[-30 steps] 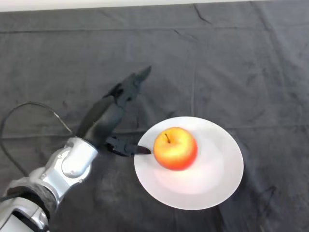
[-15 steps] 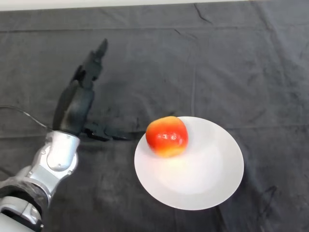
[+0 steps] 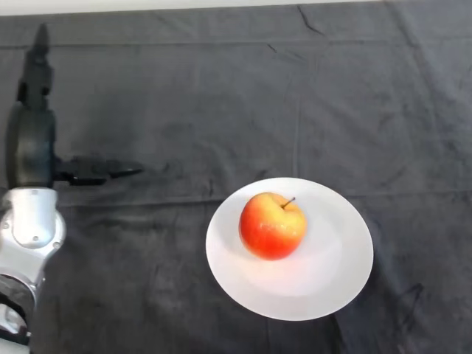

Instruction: Move the apple to the plate

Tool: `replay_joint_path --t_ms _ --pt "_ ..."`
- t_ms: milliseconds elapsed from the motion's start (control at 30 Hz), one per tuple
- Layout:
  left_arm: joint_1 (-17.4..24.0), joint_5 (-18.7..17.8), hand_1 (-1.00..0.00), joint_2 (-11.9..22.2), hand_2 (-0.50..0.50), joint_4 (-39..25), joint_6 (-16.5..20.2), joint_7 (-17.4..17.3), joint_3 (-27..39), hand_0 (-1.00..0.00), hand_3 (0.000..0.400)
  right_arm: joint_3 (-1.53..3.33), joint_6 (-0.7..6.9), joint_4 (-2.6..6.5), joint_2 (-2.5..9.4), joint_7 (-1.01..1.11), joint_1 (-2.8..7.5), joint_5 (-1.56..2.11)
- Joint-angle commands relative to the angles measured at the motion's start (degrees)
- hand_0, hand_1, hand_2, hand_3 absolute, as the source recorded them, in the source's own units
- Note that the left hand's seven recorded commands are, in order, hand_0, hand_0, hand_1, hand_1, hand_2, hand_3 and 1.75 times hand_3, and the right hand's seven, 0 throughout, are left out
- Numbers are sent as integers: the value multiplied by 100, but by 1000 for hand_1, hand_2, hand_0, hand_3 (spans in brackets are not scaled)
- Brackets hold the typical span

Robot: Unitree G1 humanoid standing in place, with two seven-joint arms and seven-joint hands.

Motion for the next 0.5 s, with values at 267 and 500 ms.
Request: replay_joint_path --t_ms 267,500 --pt "508 -489 0 679 0 302 289 23 749 0 0 -30 -37 66 -96 13 184 48" --pt "651 -646 0 834 0 329 564 150 1087 0 0 -30 -37 64 -95 13 184 48"
